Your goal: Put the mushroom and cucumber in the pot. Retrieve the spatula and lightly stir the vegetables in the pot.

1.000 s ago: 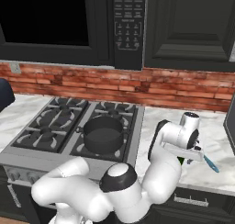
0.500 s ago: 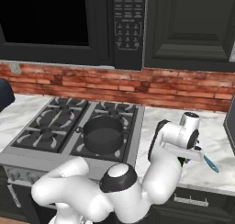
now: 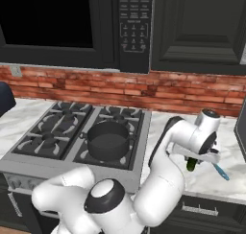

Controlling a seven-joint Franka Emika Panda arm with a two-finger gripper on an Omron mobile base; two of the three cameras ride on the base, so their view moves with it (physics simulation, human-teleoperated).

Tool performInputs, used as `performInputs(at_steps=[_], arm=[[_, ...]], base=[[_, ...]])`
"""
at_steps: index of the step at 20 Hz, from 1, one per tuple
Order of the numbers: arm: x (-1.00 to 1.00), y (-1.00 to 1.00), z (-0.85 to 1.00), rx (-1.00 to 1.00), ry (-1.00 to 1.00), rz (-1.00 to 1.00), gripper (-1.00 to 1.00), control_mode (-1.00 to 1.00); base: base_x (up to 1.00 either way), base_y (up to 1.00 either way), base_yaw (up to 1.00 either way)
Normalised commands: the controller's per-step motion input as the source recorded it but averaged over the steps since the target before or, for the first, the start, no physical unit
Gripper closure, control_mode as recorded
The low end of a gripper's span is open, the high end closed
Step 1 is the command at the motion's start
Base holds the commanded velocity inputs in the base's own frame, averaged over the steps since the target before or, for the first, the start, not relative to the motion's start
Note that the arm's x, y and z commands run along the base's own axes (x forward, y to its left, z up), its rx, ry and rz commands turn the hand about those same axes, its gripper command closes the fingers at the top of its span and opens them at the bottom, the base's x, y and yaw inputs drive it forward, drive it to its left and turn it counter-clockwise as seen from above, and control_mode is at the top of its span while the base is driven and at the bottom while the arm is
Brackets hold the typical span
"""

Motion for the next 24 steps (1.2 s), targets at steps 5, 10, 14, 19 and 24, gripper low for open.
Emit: performInputs(at_steps=[5, 10, 14, 19, 24], arm=[[-0.54, 0.58, 0.9, 0.01, -0.27, 0.0, 1.0, -1.0], [-0.08, 1.0, 0.67, 0.0, -0.23, 0.01, 1.0, -1.0], [-0.1, 1.0, 0.7, 0.0, -0.16, 0.0, 1.0, -1.0], [-0.01, 1.0, 0.42, 0.0, -0.03, 0.0, 1.0, -1.0], [0.11, 0.99, 0.16, 0.0, 0.0, 0.03, 1.0, -1.0]], base=[[0.0, 0.0, 0.0], [0.0, 0.0, 0.0], [0.0, 0.0, 0.0], [0.0, 0.0, 0.0], [0.0, 0.0, 0.0]])
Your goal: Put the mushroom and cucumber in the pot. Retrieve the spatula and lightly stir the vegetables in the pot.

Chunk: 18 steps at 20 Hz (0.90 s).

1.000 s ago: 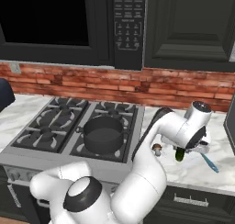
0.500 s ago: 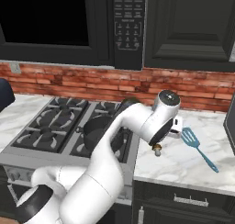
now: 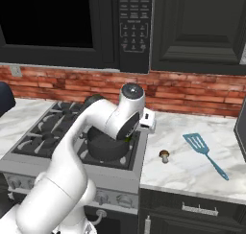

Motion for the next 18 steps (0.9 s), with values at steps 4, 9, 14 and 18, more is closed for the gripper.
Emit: performInputs(at_steps=[4, 9, 14, 18], arm=[[0.29, 1.0, 0.0, -0.01, 0.08, 0.1, 1.0, -1.0], [0.3, 0.74, -0.07, -0.08, 0.34, 0.07, 1.0, -1.0], [0.02, 0.15, -0.38, -0.04, 0.3, 0.03, 1.0, -1.0], [0.0, 0.0, -0.64, 0.0, 0.13, 0.02, 1.0, -1.0]], base=[[0.0, 0.0, 0.0], [0.0, 0.0, 0.0], [0.0, 0.0, 0.0], [0.0, 0.0, 0.0]])
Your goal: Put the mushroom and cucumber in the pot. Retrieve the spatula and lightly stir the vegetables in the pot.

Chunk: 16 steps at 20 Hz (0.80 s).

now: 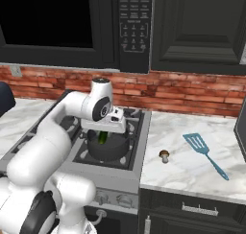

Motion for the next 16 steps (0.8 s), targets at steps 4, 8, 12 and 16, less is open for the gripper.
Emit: performInputs(at_steps=[4, 8, 12, 16], arm=[[0.08, 0.0, -0.53, 0.0, 0.0, 0.0, 1.0, -1.0], [0.27, 0.0, -0.07, 0.0, 0.0, 0.0, 1.0, -1.0], [0.3, 0.05, 0.0, 0.0, 0.02, 0.0, 1.0, -1.0], [0.25, 0.07, 0.01, 0.0, 0.12, 0.0, 1.0, -1.0]], base=[[0.0, 0.0, 0.0], [0.0, 0.0, 0.0], [0.0, 0.0, 0.0], [0.0, 0.0, 0.0]])
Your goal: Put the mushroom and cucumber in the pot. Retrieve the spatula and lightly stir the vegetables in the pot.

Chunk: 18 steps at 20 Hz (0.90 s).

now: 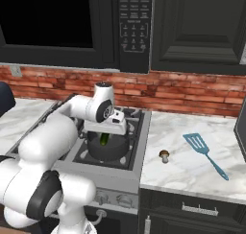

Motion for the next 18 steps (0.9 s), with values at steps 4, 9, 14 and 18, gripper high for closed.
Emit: performInputs(at_steps=[4, 9, 14, 18], arm=[[0.34, 0.01, -0.18, 0.0, 0.07, 0.0, 1.0, -1.0], [0.04, 0.0, -0.06, 0.0, 0.01, 0.0, 1.0, -1.0], [0.13, 0.0, 0.0, 0.0, 0.0, 0.0, 1.0, -1.0], [0.04, 0.0, -0.02, 0.0, 0.0, 0.0, 1.0, -1.0]], base=[[0.0, 0.0, 0.0], [0.0, 0.0, 0.0], [0.0, 0.0, 0.0], [0.0, 0.0, 0.0]])
